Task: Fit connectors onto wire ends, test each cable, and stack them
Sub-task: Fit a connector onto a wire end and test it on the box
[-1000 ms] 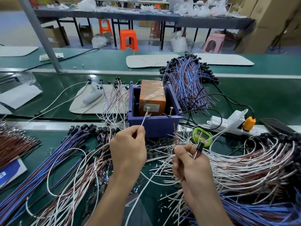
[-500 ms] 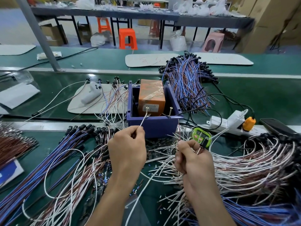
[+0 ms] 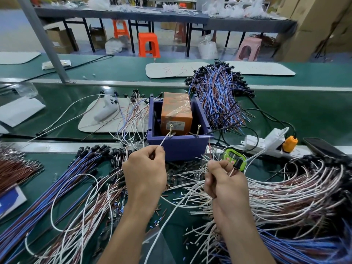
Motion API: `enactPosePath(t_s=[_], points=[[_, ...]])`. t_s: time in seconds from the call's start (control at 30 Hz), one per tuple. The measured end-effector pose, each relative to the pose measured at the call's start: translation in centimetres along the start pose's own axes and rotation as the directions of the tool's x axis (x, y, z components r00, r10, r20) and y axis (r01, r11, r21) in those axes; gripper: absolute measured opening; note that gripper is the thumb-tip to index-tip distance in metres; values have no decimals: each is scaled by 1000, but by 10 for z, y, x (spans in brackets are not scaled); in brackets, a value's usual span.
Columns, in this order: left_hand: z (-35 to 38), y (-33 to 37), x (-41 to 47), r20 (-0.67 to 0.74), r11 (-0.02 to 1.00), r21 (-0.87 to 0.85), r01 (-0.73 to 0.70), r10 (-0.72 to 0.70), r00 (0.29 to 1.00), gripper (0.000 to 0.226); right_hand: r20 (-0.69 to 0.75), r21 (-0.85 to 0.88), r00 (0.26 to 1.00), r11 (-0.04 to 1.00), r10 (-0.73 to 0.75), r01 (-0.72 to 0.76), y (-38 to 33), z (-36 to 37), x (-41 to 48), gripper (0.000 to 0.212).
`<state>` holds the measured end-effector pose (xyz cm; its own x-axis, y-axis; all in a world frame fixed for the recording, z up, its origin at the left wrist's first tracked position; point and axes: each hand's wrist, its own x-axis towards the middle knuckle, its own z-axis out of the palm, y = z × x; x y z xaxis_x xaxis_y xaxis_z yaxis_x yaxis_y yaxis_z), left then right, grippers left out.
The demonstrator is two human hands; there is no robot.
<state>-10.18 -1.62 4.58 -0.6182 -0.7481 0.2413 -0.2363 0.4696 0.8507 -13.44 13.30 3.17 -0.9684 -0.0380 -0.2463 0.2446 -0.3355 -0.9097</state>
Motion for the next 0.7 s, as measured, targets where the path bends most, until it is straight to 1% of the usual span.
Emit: enactPosePath(t_s=[0.1,0.3,0.53,0.7], points=[[-1,-1,1,13,1000,21,-5,5,1000,47,-1,-33,1000,999,-16,16,-1,4,1,31],[-1,-2,1,25,1000,13,4,-5,1000,46,-12,-35,1000,999,-11,11,-5,7,5,30],[-2,-2,3,22,1000,16,14,-14,1000,45,-31,-47,1000,999,4,-6,-3,16,15,18],[-3,-4,5,19,1000,20,4,-5,1000,43,-11,-108,1000,994,-4,2,-2,19,16,20]])
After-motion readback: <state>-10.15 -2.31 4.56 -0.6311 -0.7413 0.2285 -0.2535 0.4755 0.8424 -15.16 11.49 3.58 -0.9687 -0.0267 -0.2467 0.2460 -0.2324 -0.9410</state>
